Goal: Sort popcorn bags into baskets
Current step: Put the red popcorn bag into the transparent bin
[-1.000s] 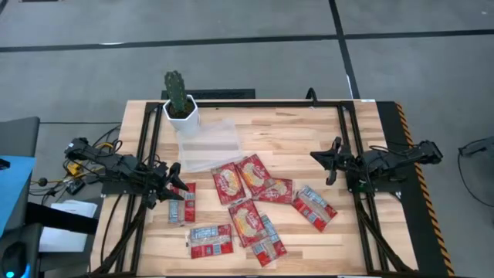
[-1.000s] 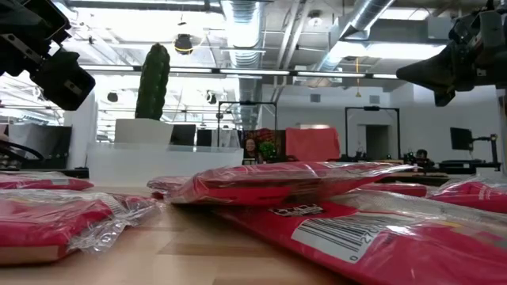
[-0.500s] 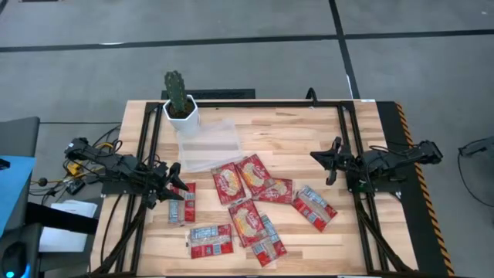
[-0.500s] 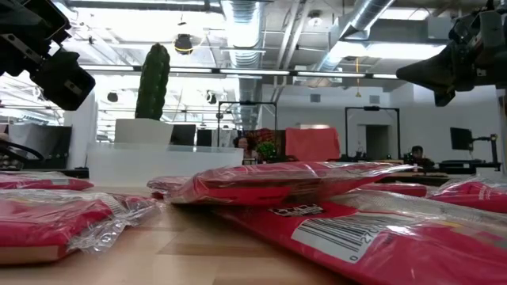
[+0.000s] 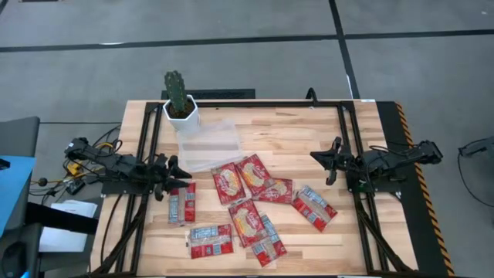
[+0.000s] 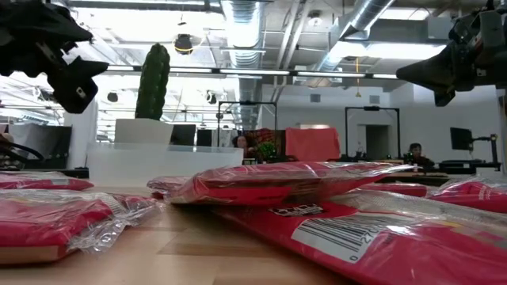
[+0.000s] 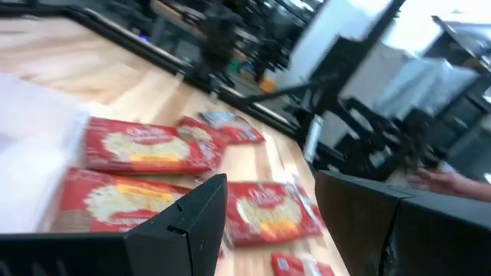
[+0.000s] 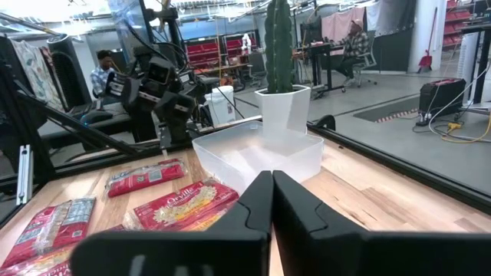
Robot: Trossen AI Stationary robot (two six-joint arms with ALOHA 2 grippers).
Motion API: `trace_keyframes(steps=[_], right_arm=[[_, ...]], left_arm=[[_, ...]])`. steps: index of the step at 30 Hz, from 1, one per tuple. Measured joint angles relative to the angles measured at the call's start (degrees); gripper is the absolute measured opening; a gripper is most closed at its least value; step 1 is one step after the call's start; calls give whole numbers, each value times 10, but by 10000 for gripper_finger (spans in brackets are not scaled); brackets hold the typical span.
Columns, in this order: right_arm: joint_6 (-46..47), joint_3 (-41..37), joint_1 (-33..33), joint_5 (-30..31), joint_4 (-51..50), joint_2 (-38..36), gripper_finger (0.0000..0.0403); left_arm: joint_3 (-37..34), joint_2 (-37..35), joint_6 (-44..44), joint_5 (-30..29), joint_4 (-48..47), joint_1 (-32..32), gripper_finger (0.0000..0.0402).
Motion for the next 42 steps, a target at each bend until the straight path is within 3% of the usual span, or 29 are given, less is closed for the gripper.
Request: trace_keyframes(steps=[6,14,16,19,21,25,29,35,42], right_arm=[[0,0,0,0,0,0,35],[1,0,0,0,0,0,28],[22,0,0,-1,8,0,28],[85,-1,0,-1,22,0,30],[113,-1,0,-1,25,0,31],[151,-1,-1,-1,29,0,33],[156,-1,-2,-1,32,0,30],[175,-1,-2,-1,33,0,28],[176,-1,-1,-3,22,0,34]], left_arm=[[0,0,-29,-62,6,0,187],[0,0,-131,-131,8,0,187],[0,0,-135,-169,11,0,187],[0,0,-209,-239,33,0,187],[0,0,-245,-242,63,0,187],[13,21,-277,-141,152,0,187],[92,97,-315,-78,167,-2,187],[267,271,-389,7,-34,-3,187],[418,463,-617,202,-363,-32,187]])
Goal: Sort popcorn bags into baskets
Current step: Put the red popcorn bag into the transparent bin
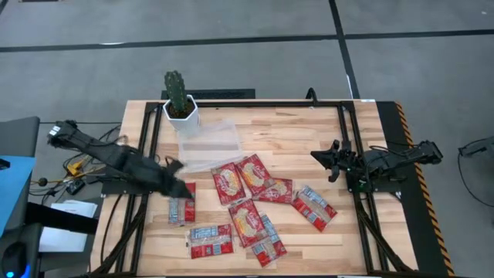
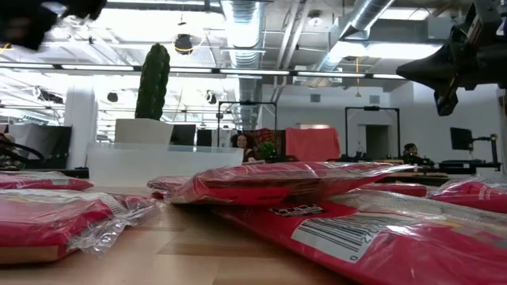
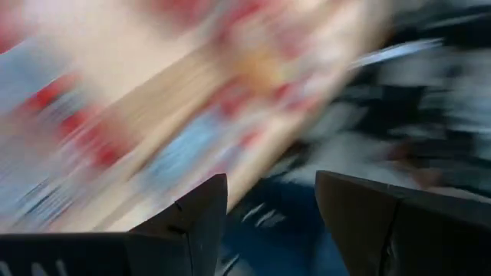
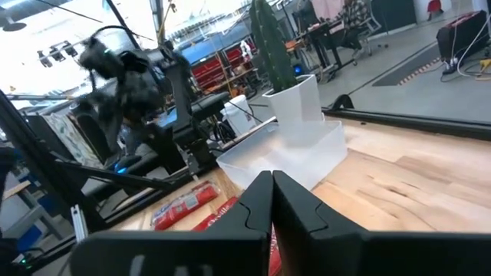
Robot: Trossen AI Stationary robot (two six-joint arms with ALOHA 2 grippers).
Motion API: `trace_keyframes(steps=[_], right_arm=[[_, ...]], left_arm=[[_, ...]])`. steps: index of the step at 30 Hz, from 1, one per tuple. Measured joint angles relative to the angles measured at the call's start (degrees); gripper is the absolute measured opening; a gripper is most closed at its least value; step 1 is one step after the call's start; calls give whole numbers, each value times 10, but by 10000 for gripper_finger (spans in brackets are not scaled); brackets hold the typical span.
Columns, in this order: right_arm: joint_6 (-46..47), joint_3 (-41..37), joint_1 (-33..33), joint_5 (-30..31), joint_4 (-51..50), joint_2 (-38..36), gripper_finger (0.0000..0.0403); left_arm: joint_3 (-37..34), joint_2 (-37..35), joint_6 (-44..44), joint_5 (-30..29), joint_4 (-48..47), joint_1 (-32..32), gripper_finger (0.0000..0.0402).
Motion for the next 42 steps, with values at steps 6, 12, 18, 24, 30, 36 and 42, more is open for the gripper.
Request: trace_keyframes(steps=[6,12,18,24,30,36,42], right_arm=[[24,2,-6,1,-16,0,47],[36,2,-8,1,-20,0,95],[36,2,-8,1,-21,0,155],[35,2,-8,1,-22,0,198],[34,2,-8,1,-22,0,209],[34,2,-8,1,-22,0,196],[34,2,-8,1,-22,0,182]], left_arm=[[51,87,-78,-6,-178,-59,187],[52,93,-120,-54,-232,-92,187],[36,86,-151,-66,-288,-117,187],[11,86,-217,-124,-293,-134,187],[-10,94,-218,-122,-264,-134,187],[-72,94,-209,-102,-125,-138,204],[-154,94,-234,-99,-17,-138,267]])
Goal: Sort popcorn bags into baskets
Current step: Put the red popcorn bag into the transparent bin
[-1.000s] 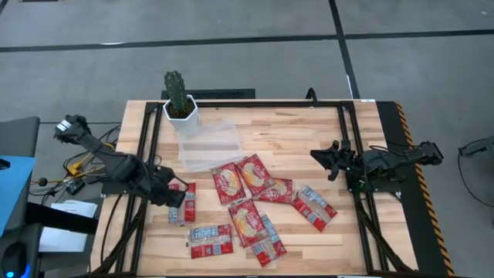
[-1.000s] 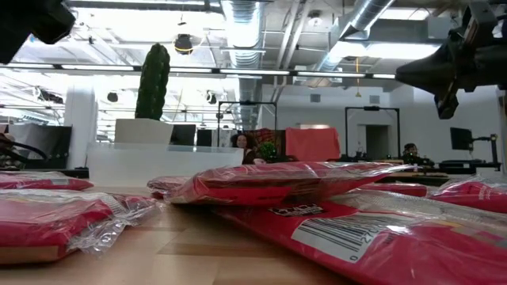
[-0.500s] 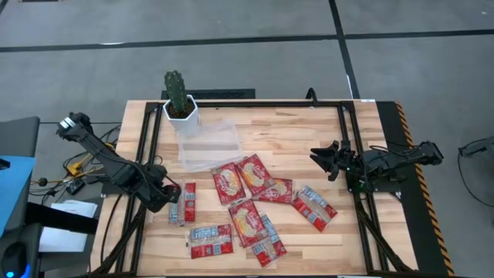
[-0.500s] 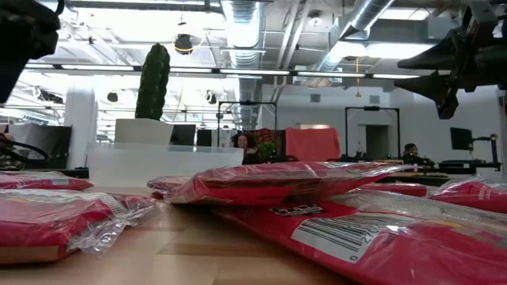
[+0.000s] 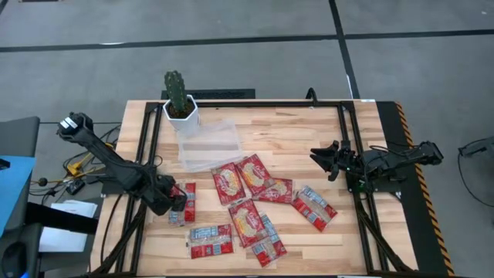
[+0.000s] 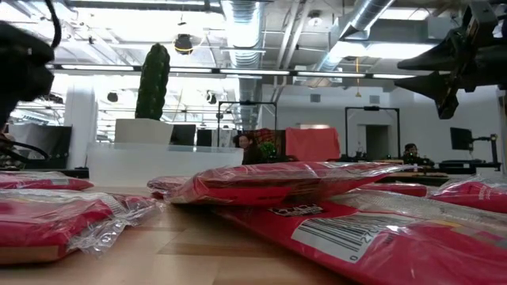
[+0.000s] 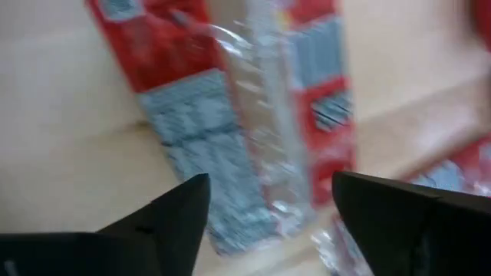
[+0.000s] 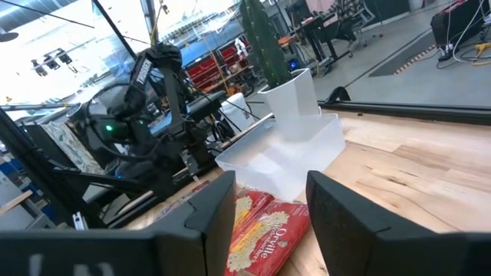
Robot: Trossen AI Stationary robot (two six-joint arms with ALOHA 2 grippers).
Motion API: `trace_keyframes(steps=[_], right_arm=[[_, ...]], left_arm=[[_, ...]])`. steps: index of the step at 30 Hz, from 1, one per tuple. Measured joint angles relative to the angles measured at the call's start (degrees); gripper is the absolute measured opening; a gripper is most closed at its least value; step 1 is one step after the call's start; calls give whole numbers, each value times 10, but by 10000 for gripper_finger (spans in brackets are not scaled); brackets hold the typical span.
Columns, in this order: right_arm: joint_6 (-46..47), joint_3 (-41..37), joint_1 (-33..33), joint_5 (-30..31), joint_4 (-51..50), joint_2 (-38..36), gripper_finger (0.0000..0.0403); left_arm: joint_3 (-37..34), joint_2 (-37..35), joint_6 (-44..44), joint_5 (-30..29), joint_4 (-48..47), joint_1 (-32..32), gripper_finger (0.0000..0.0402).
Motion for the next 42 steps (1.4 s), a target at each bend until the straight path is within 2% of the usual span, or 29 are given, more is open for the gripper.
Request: trace_keyframes(steps=[5,13,19,26,28,31,40,42], right_arm=[[0,0,0,0,0,0,176],[6,0,0,0,0,0,174],[6,0,0,0,0,0,178],[6,0,0,-1,0,0,171],[5,0,0,-1,0,0,169],[5,0,0,0,0,0,165],[4,0,0,0,0,0,157],[4,0,0,1,0,0,155]], left_arm=[[-20,0,-30,-2,-15,0,302],[-20,5,-39,-7,-10,-4,307],[-20,58,-56,-11,7,-3,307],[-14,131,-67,-5,82,-3,299],[-12,141,-84,-4,87,-4,280],[-13,143,-98,-3,81,-4,229],[-21,142,-93,-32,98,-4,23],[-21,142,-93,-33,108,-3,9]])
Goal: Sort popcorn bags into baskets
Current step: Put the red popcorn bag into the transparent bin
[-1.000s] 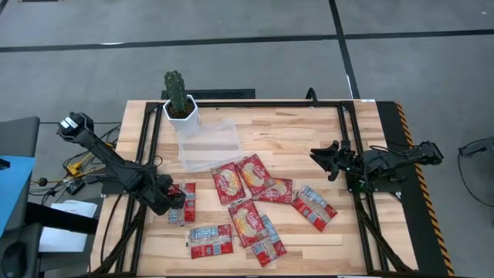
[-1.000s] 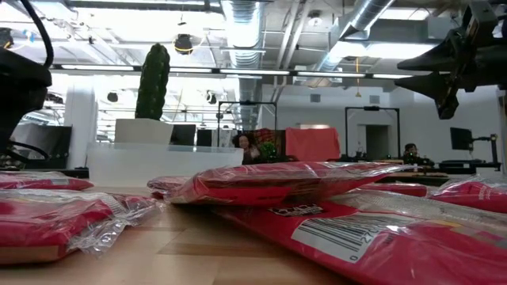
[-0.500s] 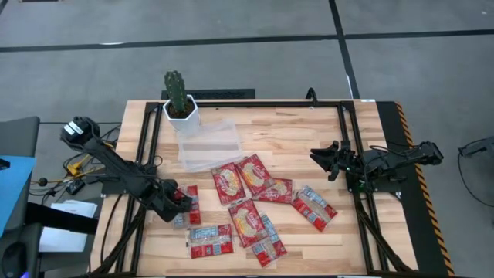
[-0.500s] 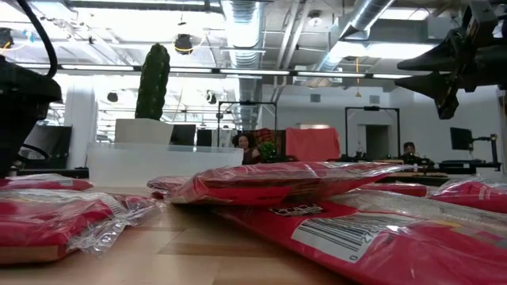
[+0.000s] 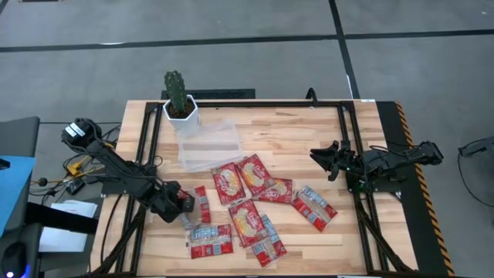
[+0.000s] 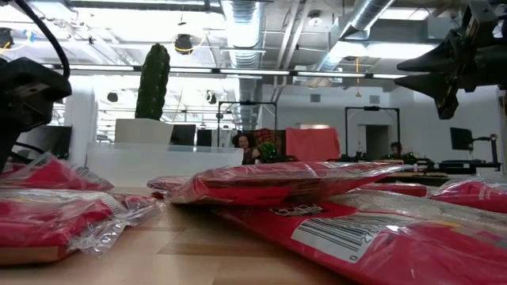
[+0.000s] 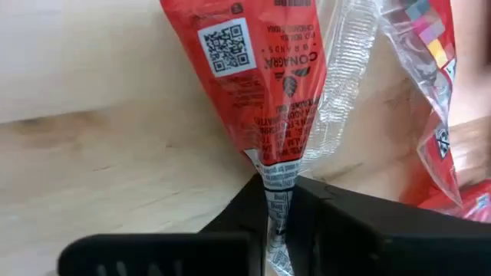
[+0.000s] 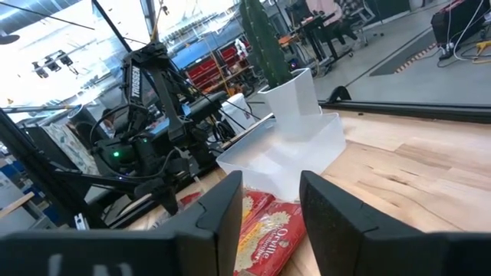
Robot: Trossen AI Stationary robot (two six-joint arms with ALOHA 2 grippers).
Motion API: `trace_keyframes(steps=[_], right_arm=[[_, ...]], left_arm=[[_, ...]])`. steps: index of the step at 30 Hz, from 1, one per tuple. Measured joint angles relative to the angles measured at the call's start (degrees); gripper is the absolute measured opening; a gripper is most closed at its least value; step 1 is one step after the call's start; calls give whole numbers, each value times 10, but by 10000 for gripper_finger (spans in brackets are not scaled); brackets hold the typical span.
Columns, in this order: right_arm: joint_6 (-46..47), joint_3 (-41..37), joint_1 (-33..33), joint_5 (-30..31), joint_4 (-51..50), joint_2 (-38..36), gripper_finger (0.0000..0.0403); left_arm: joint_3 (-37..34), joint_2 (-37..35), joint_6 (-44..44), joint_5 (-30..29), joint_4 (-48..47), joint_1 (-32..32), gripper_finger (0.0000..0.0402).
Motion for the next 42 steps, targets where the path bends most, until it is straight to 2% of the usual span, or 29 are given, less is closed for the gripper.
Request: trace_keyframes(steps=[7,16,21,25,32,42], right_arm=[[0,0,0,0,0,0,146],[-8,0,0,0,0,0,133],[-9,0,0,0,0,0,132],[-9,0,0,0,0,0,136],[-9,0,0,0,0,0,131],[-9,0,0,0,0,0,123]], left_arm=[[17,-1,-2,1,20,3,2],[92,-1,21,-41,16,24,0],[154,-1,78,-69,14,56,0],[205,-1,135,-81,-22,92,0],[268,-2,265,-135,-43,199,0],[293,-2,531,-39,-47,441,0]])
